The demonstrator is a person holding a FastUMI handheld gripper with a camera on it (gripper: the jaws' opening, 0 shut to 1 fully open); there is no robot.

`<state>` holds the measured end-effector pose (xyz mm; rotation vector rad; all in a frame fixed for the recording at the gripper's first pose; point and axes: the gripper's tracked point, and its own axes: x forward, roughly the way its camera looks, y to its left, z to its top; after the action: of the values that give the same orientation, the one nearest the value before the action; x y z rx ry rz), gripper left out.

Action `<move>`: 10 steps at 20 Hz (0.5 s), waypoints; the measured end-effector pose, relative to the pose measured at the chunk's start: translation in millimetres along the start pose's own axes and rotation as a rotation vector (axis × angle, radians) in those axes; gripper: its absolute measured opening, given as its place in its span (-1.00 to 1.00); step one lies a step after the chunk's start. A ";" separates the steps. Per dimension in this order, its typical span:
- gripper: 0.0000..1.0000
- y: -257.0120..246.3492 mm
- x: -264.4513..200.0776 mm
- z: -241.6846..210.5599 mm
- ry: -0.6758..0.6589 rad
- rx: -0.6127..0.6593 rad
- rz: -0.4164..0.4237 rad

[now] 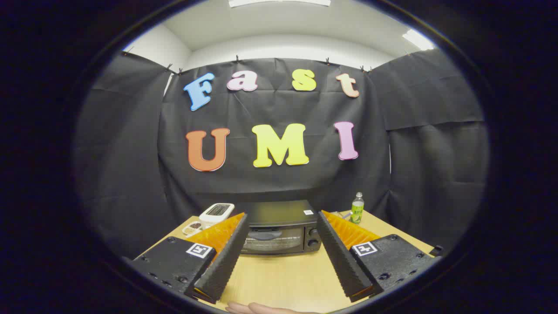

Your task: Open the toaster oven, put the food inside, and close the toaster oven door.

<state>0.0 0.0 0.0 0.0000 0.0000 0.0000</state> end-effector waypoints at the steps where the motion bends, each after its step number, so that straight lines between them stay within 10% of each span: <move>1: 1.00 1.8 -0.8 0.5 -0.003 -0.012 -0.001; 10: 1.00 15.5 -6.6 7.6 -0.024 -0.058 -0.004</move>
<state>-6.6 15.5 7.6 -0.0582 -0.0244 -0.0043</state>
